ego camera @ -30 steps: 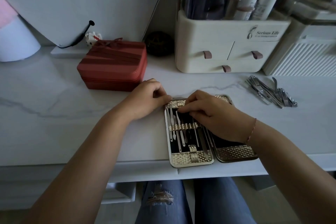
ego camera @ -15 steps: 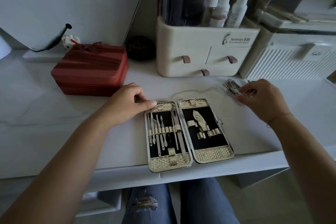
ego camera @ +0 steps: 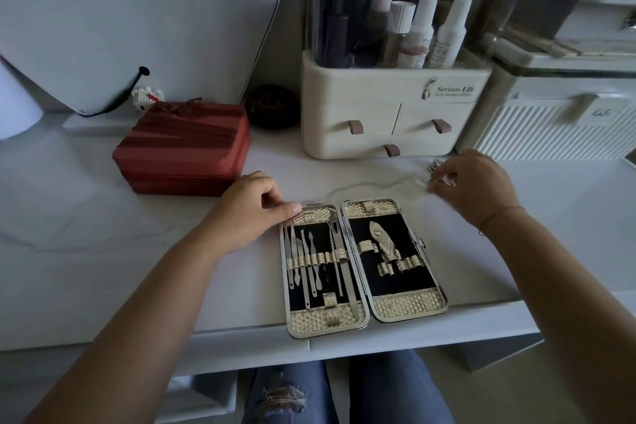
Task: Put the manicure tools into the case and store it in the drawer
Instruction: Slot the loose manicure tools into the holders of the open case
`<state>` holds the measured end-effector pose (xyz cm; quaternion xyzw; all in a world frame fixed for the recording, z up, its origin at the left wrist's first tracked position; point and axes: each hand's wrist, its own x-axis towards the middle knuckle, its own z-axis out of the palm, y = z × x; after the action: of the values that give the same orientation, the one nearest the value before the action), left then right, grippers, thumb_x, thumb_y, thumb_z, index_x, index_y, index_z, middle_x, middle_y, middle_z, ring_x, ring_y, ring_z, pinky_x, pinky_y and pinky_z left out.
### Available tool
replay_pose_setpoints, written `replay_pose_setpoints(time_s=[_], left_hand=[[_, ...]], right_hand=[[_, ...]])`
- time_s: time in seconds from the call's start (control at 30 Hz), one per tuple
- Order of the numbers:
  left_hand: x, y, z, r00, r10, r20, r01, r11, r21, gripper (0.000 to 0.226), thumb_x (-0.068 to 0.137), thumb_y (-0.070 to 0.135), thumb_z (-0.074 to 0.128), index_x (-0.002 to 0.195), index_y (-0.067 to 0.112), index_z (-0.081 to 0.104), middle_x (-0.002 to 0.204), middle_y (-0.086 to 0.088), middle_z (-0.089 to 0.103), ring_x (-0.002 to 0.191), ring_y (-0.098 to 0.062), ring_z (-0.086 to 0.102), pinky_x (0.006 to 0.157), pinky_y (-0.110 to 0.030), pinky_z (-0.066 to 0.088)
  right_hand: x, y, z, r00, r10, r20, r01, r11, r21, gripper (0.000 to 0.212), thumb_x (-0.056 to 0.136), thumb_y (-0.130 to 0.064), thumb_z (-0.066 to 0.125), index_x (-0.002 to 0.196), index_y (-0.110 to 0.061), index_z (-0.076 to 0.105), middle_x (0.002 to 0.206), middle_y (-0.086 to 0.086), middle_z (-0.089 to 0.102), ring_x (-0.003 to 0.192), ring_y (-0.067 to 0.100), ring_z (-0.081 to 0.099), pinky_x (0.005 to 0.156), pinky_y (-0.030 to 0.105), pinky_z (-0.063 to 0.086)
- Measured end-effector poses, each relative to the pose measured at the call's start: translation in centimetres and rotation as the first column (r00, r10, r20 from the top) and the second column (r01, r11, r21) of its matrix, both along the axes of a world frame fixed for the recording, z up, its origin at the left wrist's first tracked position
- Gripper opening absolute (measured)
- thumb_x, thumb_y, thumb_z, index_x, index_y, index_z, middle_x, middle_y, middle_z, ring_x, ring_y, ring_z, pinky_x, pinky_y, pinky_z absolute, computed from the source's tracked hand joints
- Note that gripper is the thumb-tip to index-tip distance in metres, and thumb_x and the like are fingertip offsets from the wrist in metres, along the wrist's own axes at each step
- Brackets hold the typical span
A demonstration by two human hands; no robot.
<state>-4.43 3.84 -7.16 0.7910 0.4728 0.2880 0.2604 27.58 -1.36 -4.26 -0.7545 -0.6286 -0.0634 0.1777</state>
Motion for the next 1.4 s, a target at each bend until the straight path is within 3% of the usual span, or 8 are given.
replay_pose_setpoints(time_s=[0.2, 0.37, 0.5, 0.63, 0.7, 0.8, 0.9, 1.4], left_hand=[[-0.1, 0.0, 0.1, 1.0, -0.008, -0.001, 0.008, 1.0, -0.006, 0.027, 0.074, 0.034, 0.074, 0.065, 0.015, 0.057, 0.077, 0.002, 0.052, 0.072, -0.013, 0.051, 0.066, -0.029, 0.039], [-0.1, 0.0, 0.1, 1.0, -0.018, 0.001, 0.018, 1.0, -0.008, 0.028, 0.074, 0.035, 0.074, 0.064, 0.018, 0.054, 0.076, 0.004, 0.051, 0.071, -0.011, 0.05, 0.064, -0.026, 0.037], [-0.1, 0.0, 0.1, 1.0, -0.018, -0.005, 0.018, 1.0, -0.017, 0.028, 0.075, 0.036, 0.074, 0.063, 0.021, 0.053, 0.077, 0.004, 0.051, 0.072, -0.011, 0.049, 0.064, -0.026, 0.036], [0.0, 0.0, 0.1, 1.0, -0.011, -0.009, 0.011, 1.0, -0.022, 0.027, 0.074, 0.035, 0.074, 0.063, 0.023, 0.052, 0.078, 0.005, 0.051, 0.072, -0.009, 0.049, 0.063, -0.024, 0.035], [0.0, 0.1, 0.0, 1.0, -0.013, -0.009, 0.013, 1.0, -0.023, 0.027, 0.074, 0.035, 0.074, 0.063, 0.022, 0.054, 0.078, 0.005, 0.051, 0.072, -0.009, 0.049, 0.064, -0.022, 0.035], [0.0, 0.2, 0.0, 1.0, -0.017, -0.004, 0.017, 1.0, -0.019, 0.026, 0.074, 0.034, 0.074, 0.063, 0.022, 0.054, 0.077, 0.005, 0.05, 0.072, -0.008, 0.048, 0.063, -0.02, 0.034], [0.0, 0.1, 0.0, 1.0, -0.011, -0.013, 0.011, 1.0, -0.014, 0.026, 0.075, 0.034, 0.074, 0.064, 0.02, 0.055, 0.077, 0.005, 0.051, 0.072, -0.008, 0.049, 0.063, -0.02, 0.035], [-0.1, 0.3, -0.2, 1.0, -0.022, -0.008, 0.022, 1.0, -0.01, 0.026, 0.074, 0.037, 0.074, 0.067, 0.017, 0.058, 0.078, 0.005, 0.052, 0.072, -0.008, 0.049, 0.065, -0.022, 0.036]], right_hand=[[-0.1, 0.9, 1.2, 0.994, -0.095, -0.06, 0.083, 0.979, -0.186, 0.015, 0.074, -0.028, 0.071, 0.067, -0.015, 0.073, 0.075, 0.003, 0.068, 0.074, 0.021, 0.061, 0.072, 0.032, 0.051], [-0.9, 1.3, 2.1, 0.998, -0.042, -0.046, 0.025, 0.946, -0.324, 0.033, 0.071, -0.024, 0.069, 0.044, -0.014, 0.053, 0.063, 0.003, 0.066, 0.056, 0.018, 0.056, 0.064, 0.029, 0.05], [-2.1, 0.8, 2.2, 0.999, 0.034, -0.043, -0.046, 0.946, -0.322, 0.015, 0.072, -0.015, 0.069, 0.065, -0.003, 0.065, 0.068, 0.011, 0.067, 0.066, 0.022, 0.06, 0.069, 0.034, 0.051], [-3.2, -0.1, 3.4, 0.978, 0.079, -0.191, -0.124, 0.964, -0.235, 0.017, 0.076, -0.016, 0.072, 0.091, -0.018, 0.063, 0.07, -0.005, 0.067, 0.071, 0.012, 0.064, 0.077, 0.03, 0.05], [-4.6, -0.6, 4.5, 0.907, 0.163, -0.389, -0.235, 0.961, -0.146, 0.022, 0.078, -0.015, 0.071, 0.099, -0.02, 0.063, 0.067, -0.004, 0.069, 0.063, 0.01, 0.066, 0.068, 0.026, 0.052], [-7.3, -0.6, 4.6, 0.605, 0.205, -0.77, -0.387, 0.92, -0.059, 0.021, 0.08, -0.007, 0.068, 0.1, -0.013, 0.066, 0.069, 0.002, 0.07, 0.053, 0.007, 0.06, 0.053, 0.018, 0.049], [-8.7, 0.1, 2.9, 0.454, 0.144, -0.879, -0.381, 0.923, -0.045, 0.021, 0.081, -0.002, 0.066, 0.102, -0.004, 0.065, 0.06, 0.001, 0.068, 0.048, 0.009, 0.058, 0.049, 0.017, 0.049], [-8.4, -0.8, 2.0, 0.697, 0.257, -0.669, -0.513, 0.831, -0.215, 0.018, 0.074, -0.011, 0.075, 0.092, -0.011, 0.073, 0.069, -0.005, 0.067, 0.056, -0.005, 0.057, 0.059, 0.007, 0.045]])
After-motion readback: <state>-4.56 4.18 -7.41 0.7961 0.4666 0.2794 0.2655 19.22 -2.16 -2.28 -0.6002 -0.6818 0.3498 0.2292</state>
